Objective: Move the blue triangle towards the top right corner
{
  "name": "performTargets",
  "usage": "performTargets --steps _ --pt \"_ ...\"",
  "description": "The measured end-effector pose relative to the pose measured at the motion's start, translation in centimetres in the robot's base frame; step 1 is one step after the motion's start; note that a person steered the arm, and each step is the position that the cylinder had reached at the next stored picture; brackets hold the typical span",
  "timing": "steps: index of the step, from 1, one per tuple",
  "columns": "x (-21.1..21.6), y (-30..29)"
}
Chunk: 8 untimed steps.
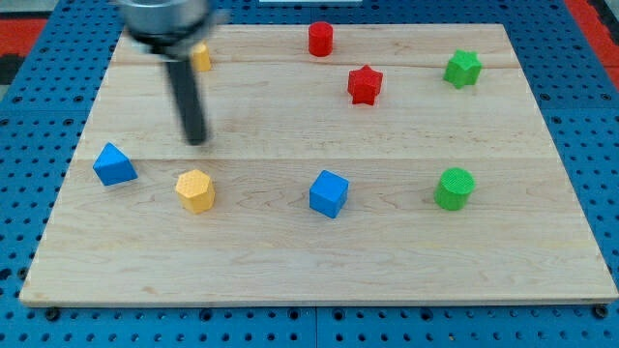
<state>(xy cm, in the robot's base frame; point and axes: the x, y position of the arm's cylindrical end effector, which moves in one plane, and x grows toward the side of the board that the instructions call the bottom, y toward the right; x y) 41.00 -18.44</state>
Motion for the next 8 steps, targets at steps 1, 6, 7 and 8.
performTargets --steps 1,6,7,8 --pt "-0.9 -5.6" --pt "3.8 2.8" --pt "6.4 2.1" --pt "7.2 10.6"
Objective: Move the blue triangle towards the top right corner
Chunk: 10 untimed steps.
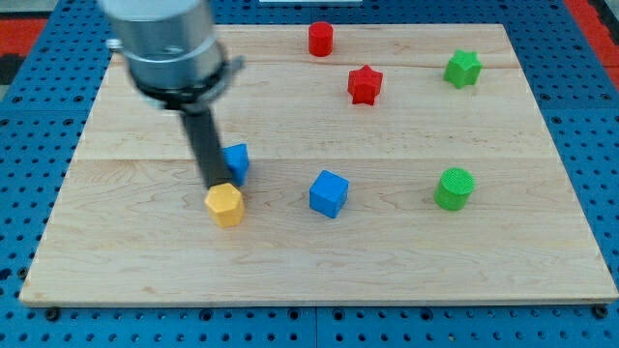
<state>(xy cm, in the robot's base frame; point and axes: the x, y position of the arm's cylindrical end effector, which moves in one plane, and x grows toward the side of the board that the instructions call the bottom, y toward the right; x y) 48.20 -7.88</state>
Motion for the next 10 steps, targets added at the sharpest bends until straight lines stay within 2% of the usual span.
performTargets --steps 1,2,3,4,6,8,9,10 --pt "-2.8 2.2" --pt "-9.2 3.5" --pt "-11.9 -1.0" --pt "-11.9 -3.6" --pt "-9.9 -2.4" --pt "-9.9 -11.9" --pt "-12.4 -9.3" --pt "-15.0 -2.2"
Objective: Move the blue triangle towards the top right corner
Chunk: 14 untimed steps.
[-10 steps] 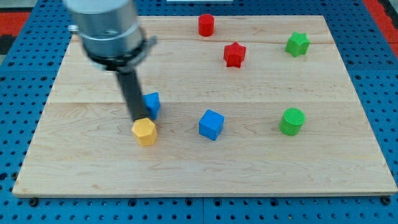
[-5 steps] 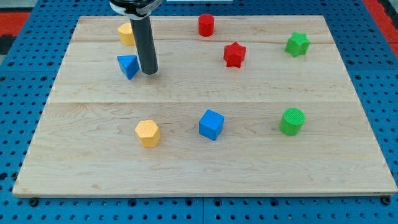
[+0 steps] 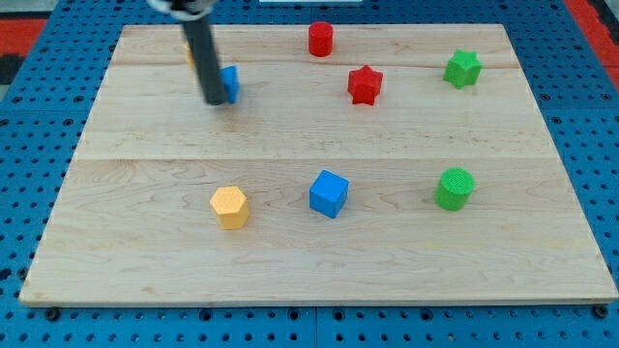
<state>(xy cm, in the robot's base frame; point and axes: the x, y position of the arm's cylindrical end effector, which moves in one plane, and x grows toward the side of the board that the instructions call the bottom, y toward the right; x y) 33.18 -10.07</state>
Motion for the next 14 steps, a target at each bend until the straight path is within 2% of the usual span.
performTargets --steps 1,3,4,5,6,7,8,10,12,14 --pt "-2.8 5.8" --pt "-0.3 -5.4" --pt "-3.8 -5.0" --pt "-5.6 0.7" --pt "-4.0 5.9" --pt "-2.2 4.1" --pt "-2.4 9.3" --pt "-6.4 19.3" --pt "-2.7 22.5" --pt "-7.9 23.1"
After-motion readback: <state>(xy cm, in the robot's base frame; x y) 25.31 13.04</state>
